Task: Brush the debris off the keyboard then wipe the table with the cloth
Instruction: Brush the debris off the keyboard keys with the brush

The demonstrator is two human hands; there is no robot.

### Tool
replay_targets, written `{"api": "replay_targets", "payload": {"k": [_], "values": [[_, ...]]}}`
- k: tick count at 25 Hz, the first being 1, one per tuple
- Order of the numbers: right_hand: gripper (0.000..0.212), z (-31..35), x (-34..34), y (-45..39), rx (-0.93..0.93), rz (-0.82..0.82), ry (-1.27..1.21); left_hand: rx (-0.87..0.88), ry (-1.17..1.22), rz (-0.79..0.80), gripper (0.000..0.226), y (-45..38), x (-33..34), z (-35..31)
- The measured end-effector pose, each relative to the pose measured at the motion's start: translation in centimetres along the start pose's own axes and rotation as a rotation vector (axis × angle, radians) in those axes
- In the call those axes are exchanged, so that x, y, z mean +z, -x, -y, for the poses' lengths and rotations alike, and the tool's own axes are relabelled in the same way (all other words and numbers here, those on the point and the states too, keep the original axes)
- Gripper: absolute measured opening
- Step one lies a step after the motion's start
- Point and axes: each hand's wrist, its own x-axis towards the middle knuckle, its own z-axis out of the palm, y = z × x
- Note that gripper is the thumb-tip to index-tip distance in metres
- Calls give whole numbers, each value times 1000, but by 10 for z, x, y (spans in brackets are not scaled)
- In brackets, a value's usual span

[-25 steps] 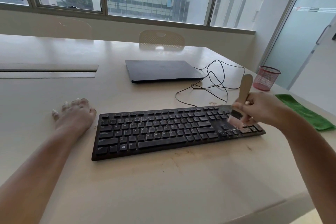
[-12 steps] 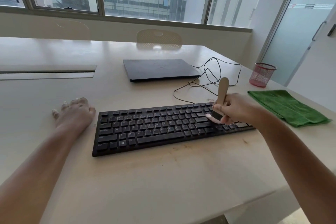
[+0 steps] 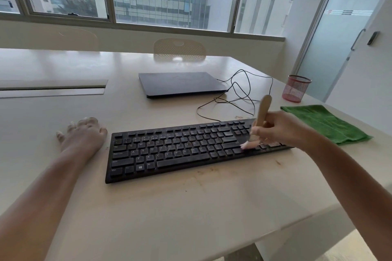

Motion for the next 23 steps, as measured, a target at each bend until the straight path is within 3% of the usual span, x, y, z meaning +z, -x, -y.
{"api": "replay_targets", "payload": {"k": [2, 4, 7, 8, 12, 14, 16, 18, 21, 23], "values": [[12, -13, -14, -2, 99, -145, 202, -3, -4, 3, 43, -1, 0, 1], [9, -15, -17, 0, 106, -220, 141, 1, 1, 6, 42, -1, 0, 0], [2, -1, 2, 4, -19, -58, -150, -5, 6, -1, 41, -1, 1, 1], [1, -1, 6, 4, -15, -35, -138, -1, 9, 1, 41, -1, 1, 1], [11, -12, -12, -3, 121, -215, 201, -8, -1, 4, 41, -1, 1, 0], [8, -8, -12, 0, 77, -235, 102, -4, -3, 3, 42, -1, 1, 0], [4, 4, 0, 3, 3, -114, -99, -7, 0, 3, 41, -1, 1, 0], [7, 2, 8, 2, 2, -79, -87, -7, 2, 6, 41, -1, 0, 1], [3, -3, -5, 0, 74, -233, 130, -7, 4, 11, 41, -1, 0, 0], [3, 0, -6, 0, 52, -266, 9, -4, 4, 9, 42, -1, 0, 0]]}}
